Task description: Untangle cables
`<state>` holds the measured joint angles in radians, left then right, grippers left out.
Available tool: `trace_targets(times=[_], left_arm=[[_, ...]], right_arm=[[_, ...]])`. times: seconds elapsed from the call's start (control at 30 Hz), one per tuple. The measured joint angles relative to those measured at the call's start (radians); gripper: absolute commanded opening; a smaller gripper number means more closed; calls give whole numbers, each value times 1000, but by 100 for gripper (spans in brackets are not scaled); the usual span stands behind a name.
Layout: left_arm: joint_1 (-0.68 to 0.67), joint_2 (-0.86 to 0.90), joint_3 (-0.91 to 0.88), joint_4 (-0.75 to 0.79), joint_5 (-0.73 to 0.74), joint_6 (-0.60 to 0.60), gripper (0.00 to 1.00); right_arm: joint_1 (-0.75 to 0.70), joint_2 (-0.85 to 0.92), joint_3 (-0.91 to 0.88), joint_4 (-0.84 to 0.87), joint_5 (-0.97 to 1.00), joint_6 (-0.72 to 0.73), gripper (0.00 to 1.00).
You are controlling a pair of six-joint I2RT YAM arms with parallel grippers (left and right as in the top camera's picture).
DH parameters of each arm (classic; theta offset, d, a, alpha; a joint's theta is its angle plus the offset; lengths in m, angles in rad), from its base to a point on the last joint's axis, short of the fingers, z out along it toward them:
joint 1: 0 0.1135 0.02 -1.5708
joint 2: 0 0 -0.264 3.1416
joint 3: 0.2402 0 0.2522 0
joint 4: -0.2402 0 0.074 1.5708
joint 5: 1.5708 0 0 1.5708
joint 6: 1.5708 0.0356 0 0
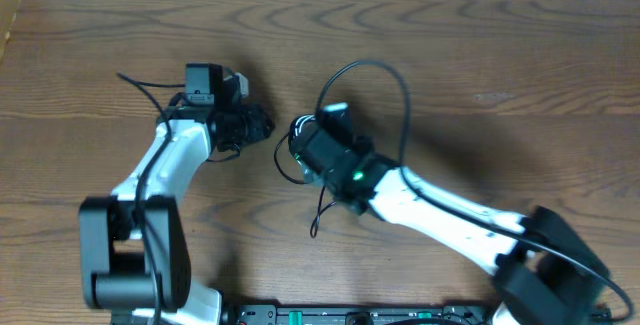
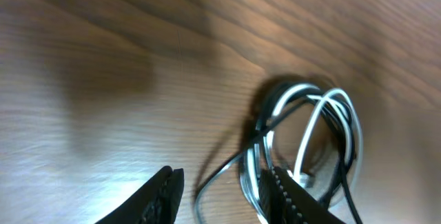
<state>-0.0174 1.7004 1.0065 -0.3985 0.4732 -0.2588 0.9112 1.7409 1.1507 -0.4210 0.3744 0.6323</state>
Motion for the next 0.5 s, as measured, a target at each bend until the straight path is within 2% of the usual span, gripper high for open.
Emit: trace_targets(times=[0.23,0.33,0.5], left_arm=[[0,153,0,56,137,9,42],[0,166,0,63,176,9,41],[0,166,0,64,195,9,41]], right_arm=[[-129,-57,0,0,-88,-10,90],[-182,-57,0,0,-177,-28,94],[-240,-57,0,-3,-303,-44,93]])
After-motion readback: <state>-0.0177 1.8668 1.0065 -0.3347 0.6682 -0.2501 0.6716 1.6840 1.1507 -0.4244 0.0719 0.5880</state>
